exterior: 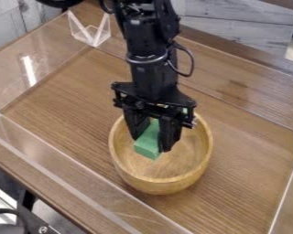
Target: Put the green block in the brown bowl
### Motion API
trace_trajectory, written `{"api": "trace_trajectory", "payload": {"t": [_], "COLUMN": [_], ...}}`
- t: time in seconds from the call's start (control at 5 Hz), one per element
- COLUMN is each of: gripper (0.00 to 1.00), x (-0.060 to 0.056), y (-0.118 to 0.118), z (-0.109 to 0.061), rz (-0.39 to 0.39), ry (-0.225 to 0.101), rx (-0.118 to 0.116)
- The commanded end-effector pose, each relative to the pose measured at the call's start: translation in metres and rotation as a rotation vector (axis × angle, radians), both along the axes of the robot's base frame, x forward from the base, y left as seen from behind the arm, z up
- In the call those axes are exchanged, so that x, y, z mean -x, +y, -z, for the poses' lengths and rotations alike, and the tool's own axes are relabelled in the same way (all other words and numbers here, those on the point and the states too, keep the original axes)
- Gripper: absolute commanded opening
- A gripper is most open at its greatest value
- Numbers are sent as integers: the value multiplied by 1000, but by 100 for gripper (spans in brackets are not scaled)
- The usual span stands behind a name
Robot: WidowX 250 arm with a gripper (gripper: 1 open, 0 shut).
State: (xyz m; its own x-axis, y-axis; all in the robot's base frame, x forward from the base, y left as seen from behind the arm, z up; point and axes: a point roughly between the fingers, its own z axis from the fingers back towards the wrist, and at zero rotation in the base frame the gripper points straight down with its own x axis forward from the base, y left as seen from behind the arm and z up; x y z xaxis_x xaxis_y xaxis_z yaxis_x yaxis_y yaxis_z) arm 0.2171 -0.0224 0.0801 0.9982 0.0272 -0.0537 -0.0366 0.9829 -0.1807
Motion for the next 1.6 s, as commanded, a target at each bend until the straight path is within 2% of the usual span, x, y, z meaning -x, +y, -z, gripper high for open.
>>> {"api": "trace_trajectory", "payload": {"t": [0.0,1.4], "gripper": [0,0], "x": [-13,-20], "y": [3,6], "z": [-12,-10], "rz": [-12,-18], "ry": [-56,-67], "rx": [5,30]}}
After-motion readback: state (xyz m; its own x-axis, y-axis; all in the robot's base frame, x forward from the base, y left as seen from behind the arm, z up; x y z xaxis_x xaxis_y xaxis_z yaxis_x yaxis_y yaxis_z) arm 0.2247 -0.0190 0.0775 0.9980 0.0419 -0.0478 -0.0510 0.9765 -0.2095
